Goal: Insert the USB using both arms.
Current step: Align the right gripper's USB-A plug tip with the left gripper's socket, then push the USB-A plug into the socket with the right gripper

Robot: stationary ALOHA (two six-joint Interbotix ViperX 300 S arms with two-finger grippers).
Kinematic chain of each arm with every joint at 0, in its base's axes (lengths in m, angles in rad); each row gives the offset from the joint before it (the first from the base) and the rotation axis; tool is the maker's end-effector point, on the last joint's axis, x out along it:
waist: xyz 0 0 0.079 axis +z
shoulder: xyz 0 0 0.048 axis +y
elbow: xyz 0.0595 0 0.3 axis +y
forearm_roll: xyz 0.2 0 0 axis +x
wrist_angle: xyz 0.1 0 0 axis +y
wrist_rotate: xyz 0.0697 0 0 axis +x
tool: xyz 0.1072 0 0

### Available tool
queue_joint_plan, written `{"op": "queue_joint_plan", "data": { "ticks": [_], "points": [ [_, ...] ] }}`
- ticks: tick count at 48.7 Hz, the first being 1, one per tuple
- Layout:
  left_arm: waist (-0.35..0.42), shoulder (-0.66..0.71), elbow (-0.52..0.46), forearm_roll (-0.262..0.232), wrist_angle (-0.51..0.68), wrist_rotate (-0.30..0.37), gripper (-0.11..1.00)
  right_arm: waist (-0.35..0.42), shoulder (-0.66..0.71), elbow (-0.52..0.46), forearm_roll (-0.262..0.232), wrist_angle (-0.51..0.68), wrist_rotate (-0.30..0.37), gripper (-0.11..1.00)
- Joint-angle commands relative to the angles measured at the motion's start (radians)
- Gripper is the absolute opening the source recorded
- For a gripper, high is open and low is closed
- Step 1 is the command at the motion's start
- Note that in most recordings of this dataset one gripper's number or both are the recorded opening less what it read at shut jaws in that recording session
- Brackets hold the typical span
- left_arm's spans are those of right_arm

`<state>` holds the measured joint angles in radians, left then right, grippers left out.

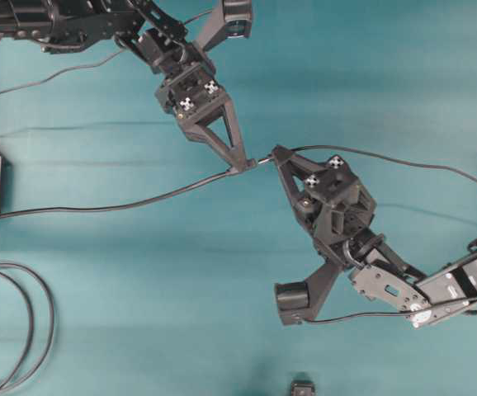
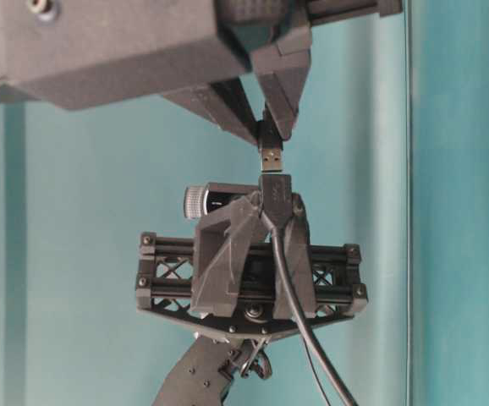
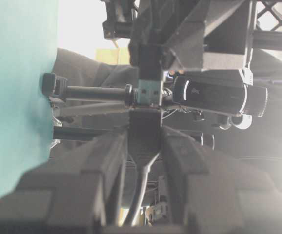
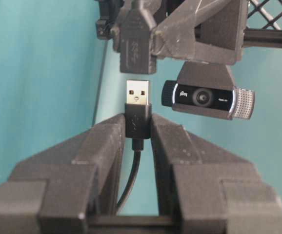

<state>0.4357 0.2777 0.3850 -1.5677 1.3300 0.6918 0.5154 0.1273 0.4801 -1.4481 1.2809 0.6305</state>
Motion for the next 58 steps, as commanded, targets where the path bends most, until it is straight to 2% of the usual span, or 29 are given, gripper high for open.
{"op": "queue_joint_plan", "data": {
  "ticks": [1,41,58],
  "points": [
    [-0.005,-0.015,-0.020,-0.005,-0.002,-0.002,0.29,-0.005,-0.012,-0.023,-0.005,0.002,0.000,0.18],
    [-0.006,-0.012,-0.034,-0.005,-0.012,-0.002,0.29,-0.005,0.003,-0.032,-0.005,-0.035,-0.002,0.18],
    [-0.006,0.018,-0.084,-0.005,-0.014,-0.002,0.29,-0.005,0.015,-0.063,-0.006,-0.037,-0.003,0.18]
  ]
}}
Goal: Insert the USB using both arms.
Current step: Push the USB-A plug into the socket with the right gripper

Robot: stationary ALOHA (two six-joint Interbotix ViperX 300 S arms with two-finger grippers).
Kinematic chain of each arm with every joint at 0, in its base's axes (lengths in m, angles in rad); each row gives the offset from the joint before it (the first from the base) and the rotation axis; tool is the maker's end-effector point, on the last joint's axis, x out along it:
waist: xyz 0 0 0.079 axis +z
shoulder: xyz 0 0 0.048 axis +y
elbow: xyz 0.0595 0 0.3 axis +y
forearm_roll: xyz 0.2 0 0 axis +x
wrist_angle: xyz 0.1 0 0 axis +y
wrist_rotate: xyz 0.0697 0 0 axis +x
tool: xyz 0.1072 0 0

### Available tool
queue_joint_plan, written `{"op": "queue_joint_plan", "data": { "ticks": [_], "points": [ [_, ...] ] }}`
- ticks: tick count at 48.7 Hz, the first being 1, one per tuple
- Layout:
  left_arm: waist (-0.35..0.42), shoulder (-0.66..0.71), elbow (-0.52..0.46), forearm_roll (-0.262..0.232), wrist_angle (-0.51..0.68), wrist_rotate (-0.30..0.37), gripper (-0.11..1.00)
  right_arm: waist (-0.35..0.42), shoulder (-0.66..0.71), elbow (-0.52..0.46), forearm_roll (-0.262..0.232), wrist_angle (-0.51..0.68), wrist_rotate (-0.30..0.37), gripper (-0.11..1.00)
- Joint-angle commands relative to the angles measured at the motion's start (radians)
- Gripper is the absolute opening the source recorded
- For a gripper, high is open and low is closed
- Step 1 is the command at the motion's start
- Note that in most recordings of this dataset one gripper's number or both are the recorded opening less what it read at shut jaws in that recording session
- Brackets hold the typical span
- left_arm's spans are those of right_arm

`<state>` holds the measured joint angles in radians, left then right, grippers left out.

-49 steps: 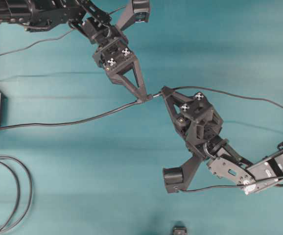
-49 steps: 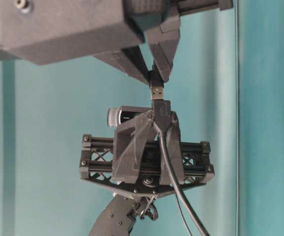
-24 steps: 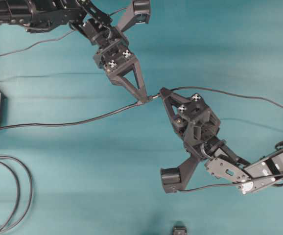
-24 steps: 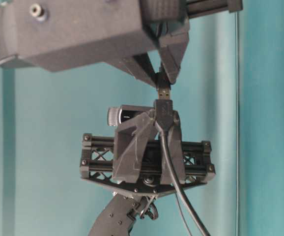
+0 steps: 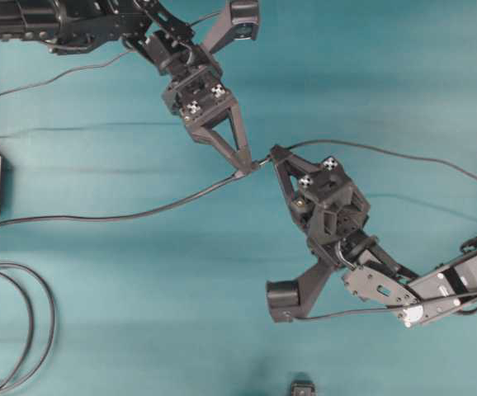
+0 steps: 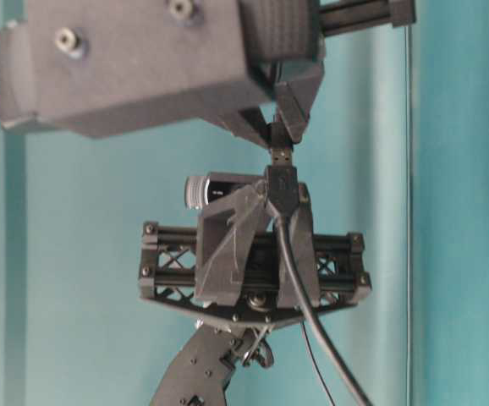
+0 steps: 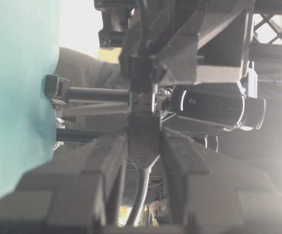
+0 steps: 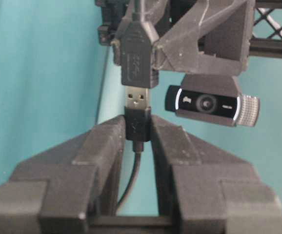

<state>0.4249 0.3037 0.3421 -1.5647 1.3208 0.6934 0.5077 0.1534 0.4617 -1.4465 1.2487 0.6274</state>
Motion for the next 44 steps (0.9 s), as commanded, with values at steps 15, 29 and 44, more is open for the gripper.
{"op": "queue_joint_plan", "data": {
  "ticks": [15,29,44],
  "points": [
    [0.005,0.003,-0.049,-0.008,0.011,-0.005,0.29,0.006,0.006,-0.066,-0.008,-0.003,-0.023,0.18],
    [0.009,0.003,-0.049,-0.006,0.011,-0.003,0.29,0.014,0.006,-0.067,-0.008,0.003,-0.023,0.18],
    [0.018,0.003,-0.051,0.008,0.008,-0.003,0.29,0.026,0.006,-0.078,-0.006,-0.021,-0.025,0.18]
  ]
}}
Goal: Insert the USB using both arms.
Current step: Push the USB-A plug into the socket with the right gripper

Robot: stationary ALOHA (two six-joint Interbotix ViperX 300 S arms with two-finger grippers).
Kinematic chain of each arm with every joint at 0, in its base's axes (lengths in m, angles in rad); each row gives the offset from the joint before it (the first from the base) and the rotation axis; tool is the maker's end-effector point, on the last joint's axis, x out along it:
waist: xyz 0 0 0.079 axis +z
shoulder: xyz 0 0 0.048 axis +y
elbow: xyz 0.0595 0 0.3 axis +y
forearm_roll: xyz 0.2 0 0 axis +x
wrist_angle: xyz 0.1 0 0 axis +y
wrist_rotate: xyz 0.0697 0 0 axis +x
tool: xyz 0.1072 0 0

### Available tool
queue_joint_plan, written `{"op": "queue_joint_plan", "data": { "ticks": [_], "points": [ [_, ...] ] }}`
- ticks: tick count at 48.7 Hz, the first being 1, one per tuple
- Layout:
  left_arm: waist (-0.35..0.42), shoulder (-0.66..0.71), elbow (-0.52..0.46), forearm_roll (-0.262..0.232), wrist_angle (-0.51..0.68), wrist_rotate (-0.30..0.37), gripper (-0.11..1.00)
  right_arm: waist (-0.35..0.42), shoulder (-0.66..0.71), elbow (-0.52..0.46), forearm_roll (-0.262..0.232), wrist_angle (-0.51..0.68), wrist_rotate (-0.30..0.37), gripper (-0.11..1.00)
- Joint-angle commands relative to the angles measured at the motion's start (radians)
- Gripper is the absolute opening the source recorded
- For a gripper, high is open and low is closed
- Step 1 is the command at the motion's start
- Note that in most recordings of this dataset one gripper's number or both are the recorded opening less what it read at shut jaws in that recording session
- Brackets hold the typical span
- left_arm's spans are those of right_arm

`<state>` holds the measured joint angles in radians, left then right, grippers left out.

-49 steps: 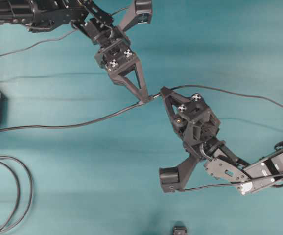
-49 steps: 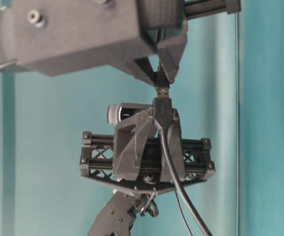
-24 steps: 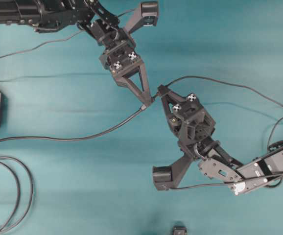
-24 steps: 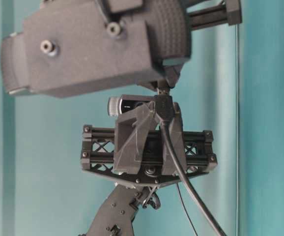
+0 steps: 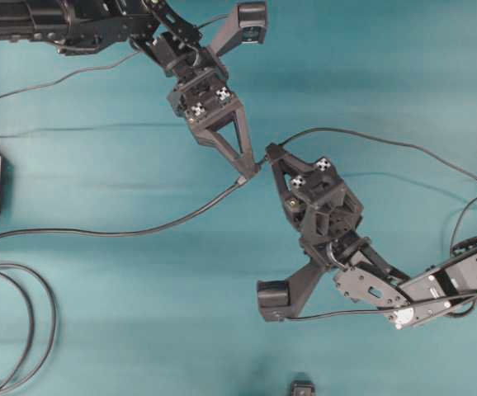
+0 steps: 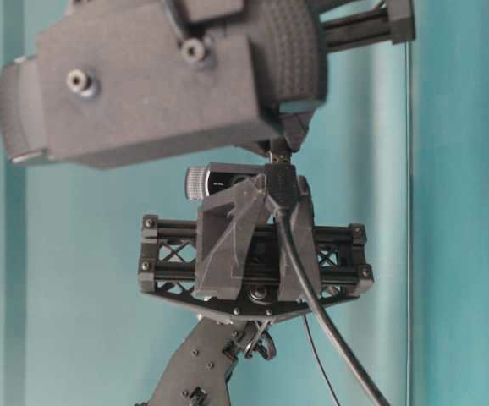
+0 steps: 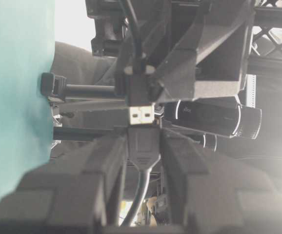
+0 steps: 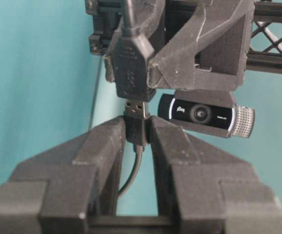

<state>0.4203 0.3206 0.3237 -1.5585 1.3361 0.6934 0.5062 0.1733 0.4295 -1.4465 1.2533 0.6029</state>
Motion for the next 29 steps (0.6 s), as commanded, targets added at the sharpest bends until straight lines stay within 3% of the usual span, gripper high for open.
{"op": "queue_joint_plan", "data": {
  "ticks": [1,29],
  "points": [
    [0.023,-0.014,-0.032,0.006,-0.009,-0.003,0.29,0.029,-0.014,-0.048,-0.005,-0.031,-0.002,0.18],
    [0.023,-0.014,-0.032,0.038,-0.009,-0.003,0.29,0.032,-0.020,-0.075,0.031,-0.094,-0.067,0.18]
  ]
}}
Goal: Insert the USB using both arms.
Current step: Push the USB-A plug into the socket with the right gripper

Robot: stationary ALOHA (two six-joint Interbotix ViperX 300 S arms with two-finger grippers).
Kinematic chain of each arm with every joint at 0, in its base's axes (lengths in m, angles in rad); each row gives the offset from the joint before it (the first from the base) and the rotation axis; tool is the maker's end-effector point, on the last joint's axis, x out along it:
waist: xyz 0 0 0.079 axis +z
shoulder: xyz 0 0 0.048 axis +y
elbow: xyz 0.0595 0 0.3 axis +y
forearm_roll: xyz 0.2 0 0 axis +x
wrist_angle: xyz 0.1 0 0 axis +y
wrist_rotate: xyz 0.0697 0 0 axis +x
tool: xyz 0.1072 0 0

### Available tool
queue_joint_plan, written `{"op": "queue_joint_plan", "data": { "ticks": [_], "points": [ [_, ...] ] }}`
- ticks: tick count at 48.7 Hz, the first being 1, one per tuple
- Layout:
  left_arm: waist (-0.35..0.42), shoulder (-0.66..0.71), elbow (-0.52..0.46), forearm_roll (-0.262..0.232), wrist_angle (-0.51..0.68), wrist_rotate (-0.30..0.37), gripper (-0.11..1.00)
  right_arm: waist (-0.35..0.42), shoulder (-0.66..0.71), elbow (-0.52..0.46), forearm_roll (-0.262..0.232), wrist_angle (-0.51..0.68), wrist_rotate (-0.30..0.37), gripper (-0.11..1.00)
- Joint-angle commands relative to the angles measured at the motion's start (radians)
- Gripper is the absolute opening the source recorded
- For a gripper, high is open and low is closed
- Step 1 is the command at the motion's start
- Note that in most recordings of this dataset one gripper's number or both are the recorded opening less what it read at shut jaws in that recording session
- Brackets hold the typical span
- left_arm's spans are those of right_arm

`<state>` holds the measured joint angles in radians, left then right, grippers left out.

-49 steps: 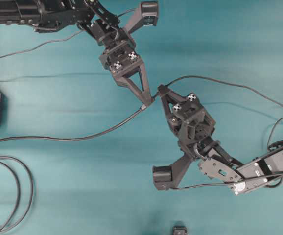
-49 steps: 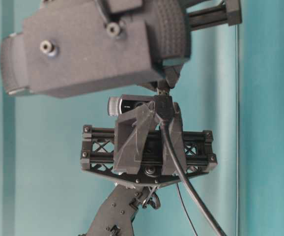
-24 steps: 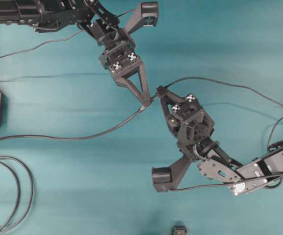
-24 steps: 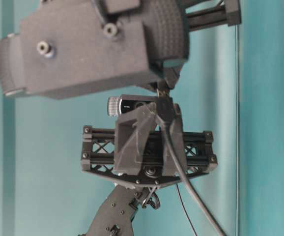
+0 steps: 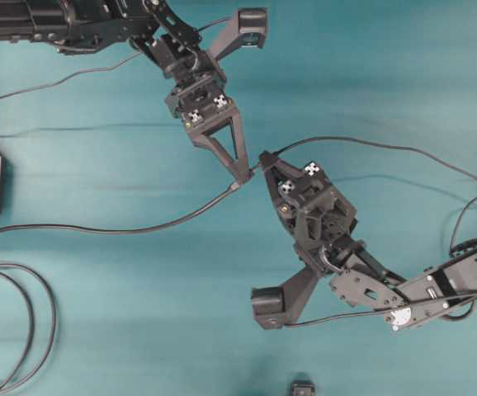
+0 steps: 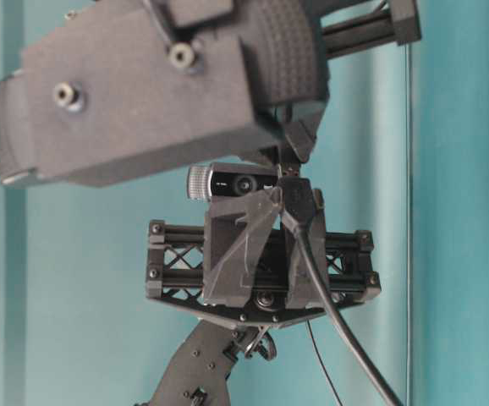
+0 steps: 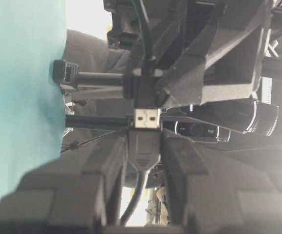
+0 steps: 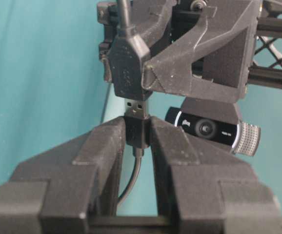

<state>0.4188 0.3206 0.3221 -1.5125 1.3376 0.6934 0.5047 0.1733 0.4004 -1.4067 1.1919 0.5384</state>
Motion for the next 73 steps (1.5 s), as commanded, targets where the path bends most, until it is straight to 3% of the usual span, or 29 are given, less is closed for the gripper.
{"op": "queue_joint_plan", "data": {
  "ticks": [1,21,33,73],
  "points": [
    [0.025,-0.014,-0.032,-0.008,-0.011,-0.003,0.29,0.035,-0.020,-0.049,-0.009,-0.037,-0.005,0.18],
    [0.025,-0.014,-0.031,0.000,0.003,-0.003,0.29,0.040,-0.020,-0.052,-0.006,-0.057,-0.028,0.18],
    [0.025,-0.032,-0.026,0.049,0.017,-0.006,0.29,0.043,-0.021,-0.049,0.011,-0.040,-0.028,0.18],
    [-0.020,-0.009,-0.080,0.049,0.015,-0.003,0.29,0.040,-0.021,-0.051,0.011,-0.049,-0.026,0.18]
  ]
}}
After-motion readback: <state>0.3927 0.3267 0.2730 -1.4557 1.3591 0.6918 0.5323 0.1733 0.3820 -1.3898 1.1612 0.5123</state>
